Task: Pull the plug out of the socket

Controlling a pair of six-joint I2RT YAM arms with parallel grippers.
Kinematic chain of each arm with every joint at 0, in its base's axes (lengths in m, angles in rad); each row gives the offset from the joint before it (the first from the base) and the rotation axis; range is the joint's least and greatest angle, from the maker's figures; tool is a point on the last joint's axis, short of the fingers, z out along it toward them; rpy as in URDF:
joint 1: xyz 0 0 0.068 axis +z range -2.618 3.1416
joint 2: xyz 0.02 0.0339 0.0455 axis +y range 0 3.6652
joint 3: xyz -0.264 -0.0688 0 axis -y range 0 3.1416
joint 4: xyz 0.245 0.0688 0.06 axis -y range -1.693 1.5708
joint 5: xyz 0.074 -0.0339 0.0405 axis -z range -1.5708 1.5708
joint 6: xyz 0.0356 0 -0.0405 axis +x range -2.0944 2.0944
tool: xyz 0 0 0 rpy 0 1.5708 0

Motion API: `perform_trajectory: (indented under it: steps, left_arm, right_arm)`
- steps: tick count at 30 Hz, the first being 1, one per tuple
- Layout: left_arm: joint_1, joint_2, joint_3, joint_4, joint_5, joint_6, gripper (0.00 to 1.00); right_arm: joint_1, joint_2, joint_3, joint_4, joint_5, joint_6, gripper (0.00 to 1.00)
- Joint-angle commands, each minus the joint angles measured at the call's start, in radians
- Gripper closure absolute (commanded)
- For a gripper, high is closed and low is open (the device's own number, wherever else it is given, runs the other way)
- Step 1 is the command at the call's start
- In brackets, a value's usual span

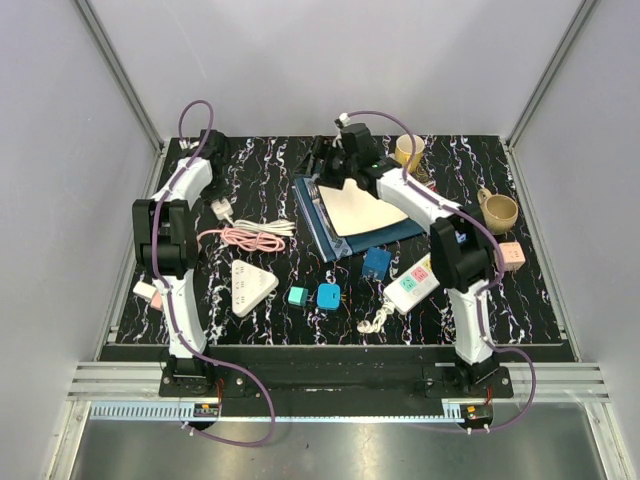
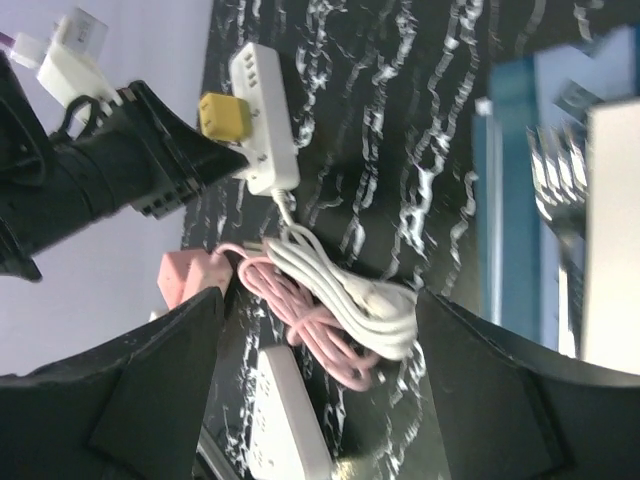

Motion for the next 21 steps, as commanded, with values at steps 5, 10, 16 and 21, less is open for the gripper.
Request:
perform_trajectory:
  steps: [5,10,16,21]
  left_arm:
    - [0.009,0.007,-0.005,0.07,0.12,0.071,1.0]
    - [0.009,-0.015,-0.026,0.107,0.186,0.091,1.0]
    - [0.011,-0.033,-0.041,0.133,0.23,0.086,1.0]
    - [0.011,-0.047,-0.052,0.159,0.296,0.074,1.0]
  right_arm:
    - [0.07,0.336,0.379,0.075,-0.049,0.105,0.2]
    - [0.108,0.571,0.652,0.058,-0.098,0.159,0.21]
    - [0.145,0.708,0.841,0.053,-0.063,0.219,0.23]
    - [0.154,0.759,0.839,0.112,-0.029,0.274,0.23]
